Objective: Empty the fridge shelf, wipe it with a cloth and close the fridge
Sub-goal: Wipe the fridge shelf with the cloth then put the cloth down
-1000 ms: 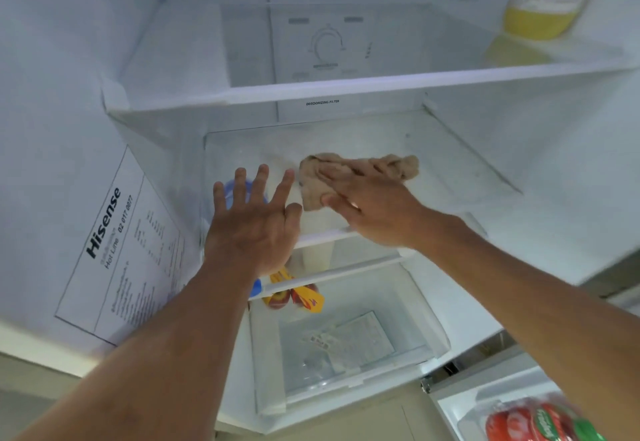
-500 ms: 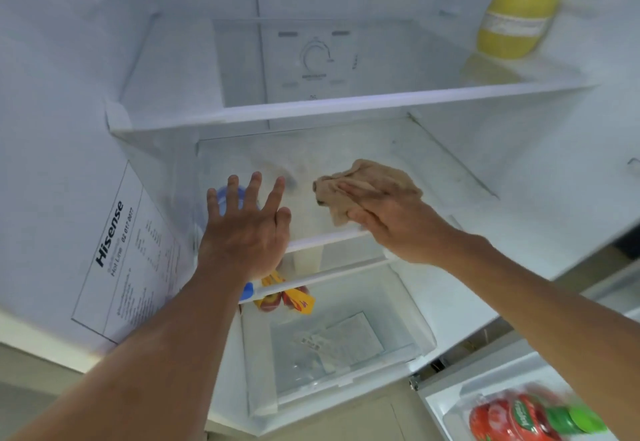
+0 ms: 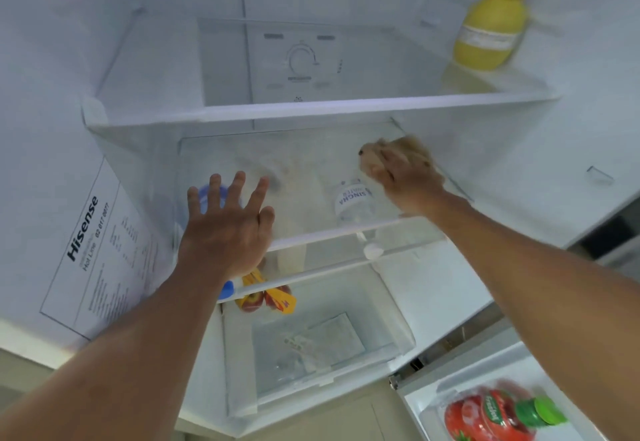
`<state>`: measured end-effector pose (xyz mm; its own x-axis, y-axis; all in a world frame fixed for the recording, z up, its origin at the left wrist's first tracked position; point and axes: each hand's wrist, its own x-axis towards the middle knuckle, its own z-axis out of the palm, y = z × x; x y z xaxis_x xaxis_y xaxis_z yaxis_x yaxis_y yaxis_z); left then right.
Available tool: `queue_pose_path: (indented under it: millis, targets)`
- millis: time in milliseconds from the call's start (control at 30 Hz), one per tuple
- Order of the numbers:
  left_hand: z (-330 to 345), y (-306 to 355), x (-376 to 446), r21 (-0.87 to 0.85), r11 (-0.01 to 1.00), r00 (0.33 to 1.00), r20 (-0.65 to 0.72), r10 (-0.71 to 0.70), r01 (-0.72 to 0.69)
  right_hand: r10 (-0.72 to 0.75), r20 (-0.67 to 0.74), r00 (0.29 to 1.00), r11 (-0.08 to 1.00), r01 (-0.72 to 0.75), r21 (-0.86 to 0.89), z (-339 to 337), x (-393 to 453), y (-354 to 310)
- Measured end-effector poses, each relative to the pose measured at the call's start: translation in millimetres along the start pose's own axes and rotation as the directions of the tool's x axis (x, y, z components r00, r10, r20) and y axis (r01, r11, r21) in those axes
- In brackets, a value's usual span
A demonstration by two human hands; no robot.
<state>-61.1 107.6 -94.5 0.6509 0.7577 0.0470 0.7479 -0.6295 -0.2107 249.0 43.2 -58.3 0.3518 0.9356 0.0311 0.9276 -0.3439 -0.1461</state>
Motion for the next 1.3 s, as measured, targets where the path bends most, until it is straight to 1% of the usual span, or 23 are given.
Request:
queue_pose_path:
  millis: [33, 67, 100, 200, 267, 300, 333, 367, 433, 467, 500, 533, 600, 667, 733, 800, 867, 933, 1000, 1067, 1133, 1200, 1300]
  targets:
    - [-0.3, 0.1, 0.3, -0.005, 1.0, 1.0, 0.001, 0.002, -0.002, 0.077, 0.057, 0.995, 0.997, -0.077, -0.013, -2.8, 11.9, -10.8]
    - [-0.6, 0.1, 0.2, -0.01, 1.0, 1.0, 0.008, 0.003, -0.003, 0.089, 0.09, 0.992, 0.996, -0.087, -0.026, -3.3, 14.9, -27.2]
    - [-0.6, -0.6, -0.7, -0.015, 1.0, 1.0, 0.009, 0.005, -0.005, 0.052, 0.108, 0.993, 0.998, -0.049, -0.026, -4.1, 8.1, -45.9]
    - [-1.5, -2.1, -3.2, -0.021, 0.999, 0.999, -0.022, 0.035, -0.035, -0.176, 0.076, 0.981, 0.984, 0.177, -0.011, 9.3, -43.9, -68.4]
    - [-2.9, -0.3, -4.3, -0.002, 0.998, 0.998, -0.023, 0.064, -0.064, -0.299, -0.044, 0.953, 0.954, 0.299, -0.019, 14.2, -70.8, -43.6]
    - [-4.1, 0.5, -4.1, 0.009, 0.998, 0.998, -0.016, 0.063, -0.063, -0.289, -0.075, 0.954, 0.957, 0.287, -0.038, 13.5, -65.2, -21.5]
    - [-5.0, -0.3, -3.4, 0.017, 0.998, 0.998, -0.017, 0.055, -0.055, -0.236, -0.12, 0.964, 0.971, 0.228, -0.077, 12.0, -52.6, -2.8]
    - [-3.9, -1.5, -3.0, 0.014, 0.999, 0.999, -0.017, 0.044, -0.044, -0.13, -0.116, 0.985, 0.989, 0.121, -0.087, 10.0, -36.9, 10.4]
    - [-3.2, -0.6, -0.7, -0.004, 1.0, 1.0, 0.011, 0.012, -0.012, 0.094, -0.012, 0.996, 0.994, -0.094, -0.053, 2.7, -6.2, 14.9]
    - [-3.5, -0.5, -0.6, -0.01, 1.0, 1.0, 0.02, 0.001, -0.001, 0.146, 0.059, 0.988, 0.989, -0.144, -0.03, 1.4, 4.6, 3.6]
    - [-3.2, -0.5, -0.8, -0.018, 1.0, 1.0, 0.021, -0.005, 0.005, 0.131, 0.103, 0.986, 0.991, -0.132, 0.004, 1.1, 8.5, -13.2]
    - [-3.3, -0.8, -0.9, -0.022, 1.0, 1.0, 0.026, -0.009, 0.009, 0.071, 0.117, 0.991, 0.997, -0.074, 0.02, 1.7, 5.9, -31.4]
    - [-4.8, -2.0, -1.9, -0.033, 0.999, 0.999, 0.045, -0.024, 0.026, -0.12, 0.12, 0.985, 0.993, 0.117, 0.03, 9.0, -19.6, -60.1]
    - [-7.6, 0.4, -3.6, -0.039, 0.999, 0.999, 0.048, -0.021, 0.023, -0.297, 0.122, 0.947, 0.954, 0.289, 0.081, 14.8, -50.4, -60.7]
    - [-9.4, 0.4, -4.9, -0.024, 1.0, 0.999, 0.043, -0.012, 0.013, -0.371, 0.1, 0.923, 0.928, 0.365, 0.076, 12.8, -44.4, -44.4]
    - [-8.7, -2.0, -4.6, -0.045, 0.999, 0.998, 0.068, -0.018, 0.021, -0.316, 0.077, 0.946, 0.948, 0.318, -0.013, 8.5, -3.9, -34.8]
    - [-8.9, 0.7, -4.4, -0.065, 0.997, 0.997, 0.076, -0.025, 0.03, -0.183, 0.063, 0.981, 0.981, 0.186, -0.051, 4.9, 36.7, -41.8]
    - [-9.2, 0.9, -3.2, -0.1, 0.993, 0.995, 0.086, -0.05, 0.059, -0.105, 0.115, 0.988, 0.993, 0.111, -0.047, 9.0, 53.3, -65.8]
    - [-9.2, 0.4, -1.8, -0.121, 0.99, 0.992, 0.108, -0.065, 0.078, -0.178, 0.158, 0.971, 0.983, 0.182, -0.013, 17.1, 35.1, -85.8]
    - [-11.3, 1.2, -3.1, -0.12, 0.989, 0.991, 0.116, -0.067, 0.081, -0.332, 0.143, 0.932, 0.943, 0.333, 0.021, 23.8, 5.7, -83.4]
    - [-11.9, 4.1, -4.0, -0.166, 0.979, 0.989, 0.106, -0.1, 0.117, -0.407, 0.104, 0.908, 0.913, 0.406, 0.024, 24.8, 1.6, -68.2]
    - [-11.9, 4.8, -5.3, -0.196, 0.969, 0.988, 0.075, -0.137, 0.149, -0.379, 0.085, 0.922, 0.924, 0.382, -0.021, 22.2, 27.0, -65.7]
    - [-13.6, 9.2, -7.7, -0.219, 0.961, 0.985, 0.035, -0.166, 0.17, -0.252, 0.105, 0.962, 0.963, 0.26, -0.069, 20.1, 69.5, -92.7]
